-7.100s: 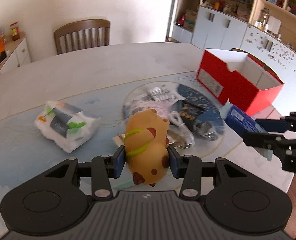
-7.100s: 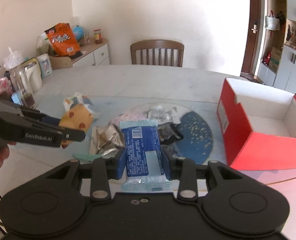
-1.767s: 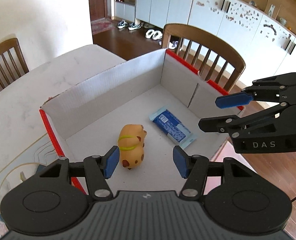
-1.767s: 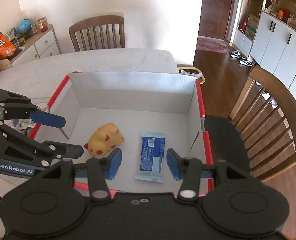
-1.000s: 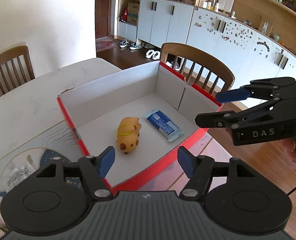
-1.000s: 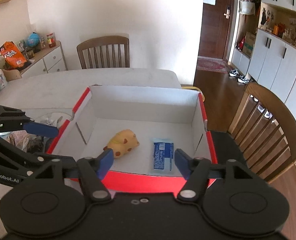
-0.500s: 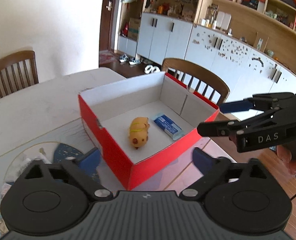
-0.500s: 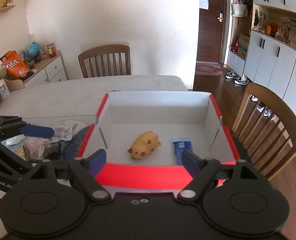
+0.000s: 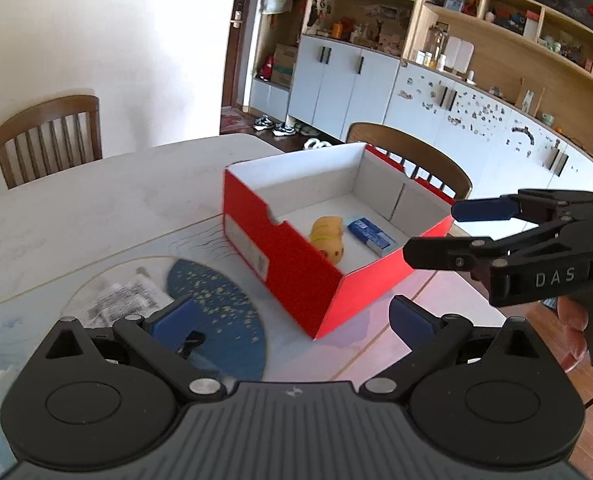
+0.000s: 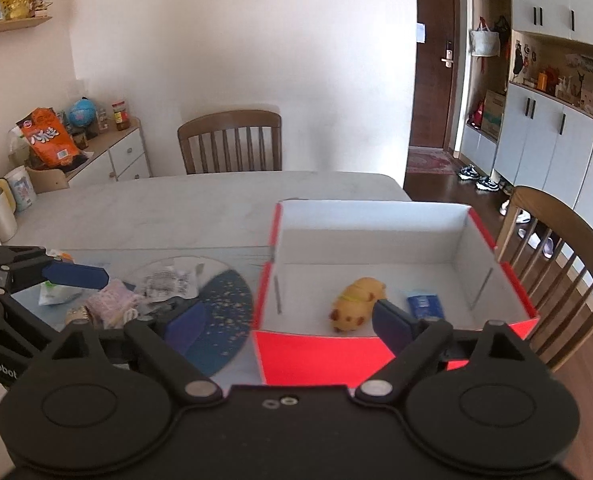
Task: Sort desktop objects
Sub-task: 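Lift both open tools out of the box and move back over the table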
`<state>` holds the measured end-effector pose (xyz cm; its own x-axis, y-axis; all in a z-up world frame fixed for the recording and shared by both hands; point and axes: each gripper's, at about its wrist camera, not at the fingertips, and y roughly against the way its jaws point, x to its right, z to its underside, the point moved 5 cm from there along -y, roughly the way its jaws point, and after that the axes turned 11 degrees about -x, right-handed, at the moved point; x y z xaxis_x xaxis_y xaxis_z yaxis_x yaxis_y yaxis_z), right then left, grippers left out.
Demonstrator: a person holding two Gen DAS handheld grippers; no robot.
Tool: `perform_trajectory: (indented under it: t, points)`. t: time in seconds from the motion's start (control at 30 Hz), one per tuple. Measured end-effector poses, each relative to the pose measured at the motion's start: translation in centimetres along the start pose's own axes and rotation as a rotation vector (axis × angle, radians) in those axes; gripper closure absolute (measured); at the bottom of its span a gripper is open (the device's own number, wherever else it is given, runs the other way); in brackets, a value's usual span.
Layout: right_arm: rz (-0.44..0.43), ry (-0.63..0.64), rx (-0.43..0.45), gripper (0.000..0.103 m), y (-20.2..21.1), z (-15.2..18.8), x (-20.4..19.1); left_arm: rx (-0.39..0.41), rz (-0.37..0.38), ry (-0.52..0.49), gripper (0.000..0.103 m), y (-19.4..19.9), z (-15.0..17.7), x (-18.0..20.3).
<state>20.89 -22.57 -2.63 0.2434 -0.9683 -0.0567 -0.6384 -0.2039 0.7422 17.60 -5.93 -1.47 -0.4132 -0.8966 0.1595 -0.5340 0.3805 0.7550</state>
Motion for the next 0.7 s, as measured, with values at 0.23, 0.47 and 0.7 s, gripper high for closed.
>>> perform_trajectory:
  t: [0.23,0.47,0.7]
  points:
    - [-0.030,-0.004,-0.001,0.011,-0.6,0.5,-3.4,0.001,-0.007,0.039,0.000,1.8,2.7,-3.3]
    - [-0.040,0.024,-0.005,0.011,-1.7,1.2,-6.6,-0.021,-0.033,0.117,0.000,3.1,6.0,-7.2]
    - [-0.048,0.043,-0.034,0.011,-3.7,1.7,-9.2,-0.010,-0.119,0.132,0.000,4.0,8.4,-10.1]
